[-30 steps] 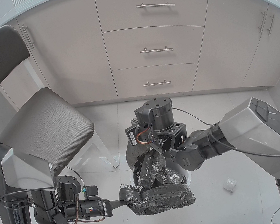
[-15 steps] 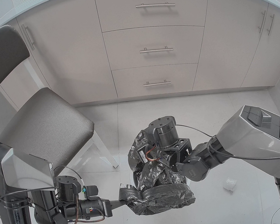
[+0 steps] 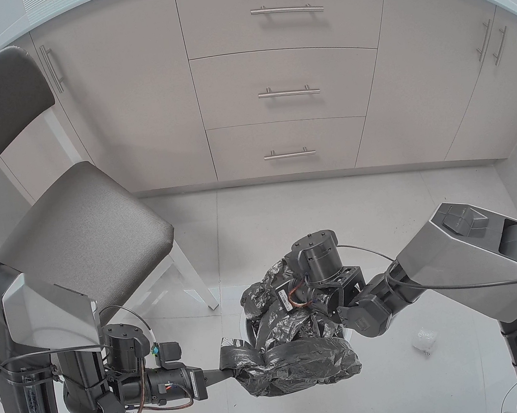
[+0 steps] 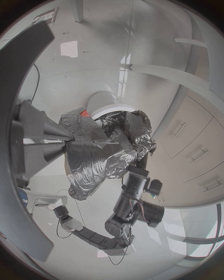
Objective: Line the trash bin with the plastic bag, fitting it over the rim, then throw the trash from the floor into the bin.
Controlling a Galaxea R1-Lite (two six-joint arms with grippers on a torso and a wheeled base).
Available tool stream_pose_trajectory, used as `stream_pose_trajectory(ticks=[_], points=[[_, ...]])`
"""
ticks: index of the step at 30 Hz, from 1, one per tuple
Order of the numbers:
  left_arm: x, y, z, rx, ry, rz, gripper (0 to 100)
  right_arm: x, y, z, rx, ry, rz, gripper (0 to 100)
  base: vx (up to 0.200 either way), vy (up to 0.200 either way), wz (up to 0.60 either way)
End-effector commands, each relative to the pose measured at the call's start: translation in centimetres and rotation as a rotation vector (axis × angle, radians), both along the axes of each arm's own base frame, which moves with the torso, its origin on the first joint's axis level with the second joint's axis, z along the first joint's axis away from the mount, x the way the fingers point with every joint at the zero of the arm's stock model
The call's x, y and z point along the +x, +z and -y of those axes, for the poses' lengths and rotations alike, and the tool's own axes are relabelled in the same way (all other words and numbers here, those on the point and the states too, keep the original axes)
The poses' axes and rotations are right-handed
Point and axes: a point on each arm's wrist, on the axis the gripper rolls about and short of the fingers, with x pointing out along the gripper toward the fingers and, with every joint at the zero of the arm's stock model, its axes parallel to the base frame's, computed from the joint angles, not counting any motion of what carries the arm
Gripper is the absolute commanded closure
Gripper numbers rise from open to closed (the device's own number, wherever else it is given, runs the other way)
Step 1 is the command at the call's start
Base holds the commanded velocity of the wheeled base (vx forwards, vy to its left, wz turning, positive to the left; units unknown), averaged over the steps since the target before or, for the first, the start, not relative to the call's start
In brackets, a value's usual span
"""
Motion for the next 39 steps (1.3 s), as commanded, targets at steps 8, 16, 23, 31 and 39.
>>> stream_pose_trajectory(ticks=[8, 16, 23, 31, 39], points=[[0.0, 0.0, 0.0, -0.001, 0.001, -0.001, 100, 1.1, -5.9, 1.2, -0.06, -0.03, -0.085, 100, 0.0, 0.0, 0.0], [0.0, 0.0, 0.0, -0.001, 0.001, -0.001, 100, 1.8, -7.1, 2.3, -0.053, -0.053, -0.125, 100, 0.0, 0.0, 0.0], [0.0, 0.0, 0.0, -0.001, 0.001, -0.001, 100, 2.1, -6.7, 3.1, -0.047, -0.074, -0.123, 100, 0.0, 0.0, 0.0], [0.0, 0.0, 0.0, -0.001, 0.001, -0.001, 100, -0.9, 2.4, 1.8, 0.032, 0.013, -0.105, 100, 0.0, 0.0, 0.0], [0.0, 0.0, 0.0, 0.0, 0.0, -0.002, 100, -1.9, 6.5, 1.4, 0.057, 0.08, -0.13, 100, 0.0, 0.0, 0.0]])
